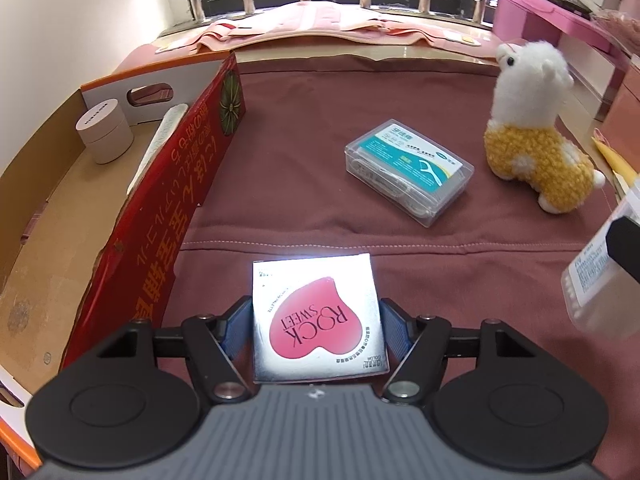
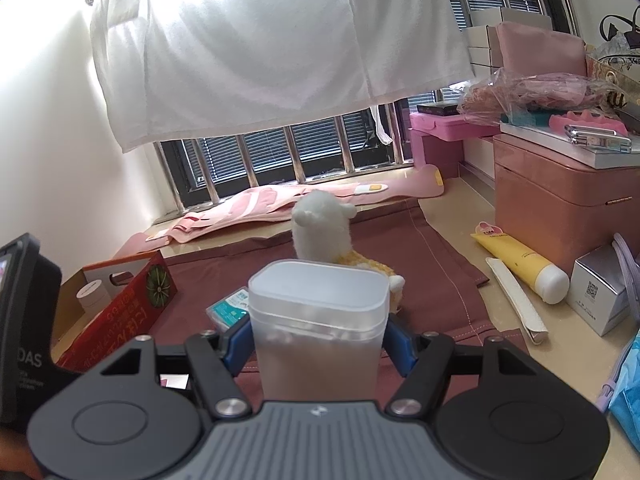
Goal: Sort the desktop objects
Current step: 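Lift the pink box with the left tool while the right tool holds the swab container, then carry the pink box and swab container over the cardboard box with both tools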
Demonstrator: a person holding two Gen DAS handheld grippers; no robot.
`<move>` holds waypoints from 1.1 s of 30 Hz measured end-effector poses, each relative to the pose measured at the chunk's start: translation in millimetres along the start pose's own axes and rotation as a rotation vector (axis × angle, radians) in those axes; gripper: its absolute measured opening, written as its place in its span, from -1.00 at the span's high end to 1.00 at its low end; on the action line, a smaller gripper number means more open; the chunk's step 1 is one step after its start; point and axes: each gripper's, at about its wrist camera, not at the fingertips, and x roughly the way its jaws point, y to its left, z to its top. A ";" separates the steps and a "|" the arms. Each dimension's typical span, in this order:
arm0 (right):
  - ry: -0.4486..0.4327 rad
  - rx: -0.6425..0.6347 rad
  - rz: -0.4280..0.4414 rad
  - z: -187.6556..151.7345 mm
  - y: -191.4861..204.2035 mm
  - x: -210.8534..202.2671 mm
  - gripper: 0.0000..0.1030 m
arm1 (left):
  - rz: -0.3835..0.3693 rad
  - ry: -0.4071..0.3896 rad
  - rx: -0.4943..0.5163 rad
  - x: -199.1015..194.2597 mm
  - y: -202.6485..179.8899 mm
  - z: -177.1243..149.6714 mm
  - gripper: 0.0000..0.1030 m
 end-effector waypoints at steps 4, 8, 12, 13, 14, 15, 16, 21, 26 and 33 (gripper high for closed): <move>0.005 -0.006 -0.013 1.5 -0.6 -1.4 -0.30 | -0.004 -0.036 0.029 -9.7 -0.5 -0.9 -0.33; -0.001 -0.010 -0.024 3.6 1.1 -7.1 -0.30 | -0.023 -0.069 0.041 -23.2 1.0 -0.3 -0.33; -0.004 -0.024 -0.026 6.8 7.4 -13.4 -0.30 | -0.039 -0.104 0.056 -39.5 4.3 -1.9 -0.33; -0.004 -0.027 -0.023 7.4 9.7 -14.9 -0.30 | -0.045 -0.108 0.055 -42.8 6.1 -2.1 -0.33; -0.005 -0.030 -0.020 7.7 12.6 -16.7 -0.30 | -0.049 -0.119 0.054 -47.9 8.6 -2.5 -0.33; -0.007 -0.034 -0.018 8.0 15.5 -18.5 -0.30 | -0.053 -0.130 0.053 -53.0 11.1 -2.8 -0.33; -0.010 -0.039 -0.016 8.5 19.1 -20.7 -0.30 | -0.058 -0.140 0.052 -58.1 13.6 -3.2 -0.33; -0.027 -0.065 -0.004 12.3 38.2 -32.8 -0.30 | -0.079 -0.193 0.045 -83.5 26.1 -5.0 -0.33; -0.051 -0.094 0.002 19.3 58.7 -46.7 -0.30 | -0.100 -0.247 0.039 -109.0 38.6 -6.7 -0.33; -0.080 -0.123 0.015 30.1 87.3 -60.9 -0.30 | -0.105 -0.310 0.026 -138.7 61.8 -6.0 -0.33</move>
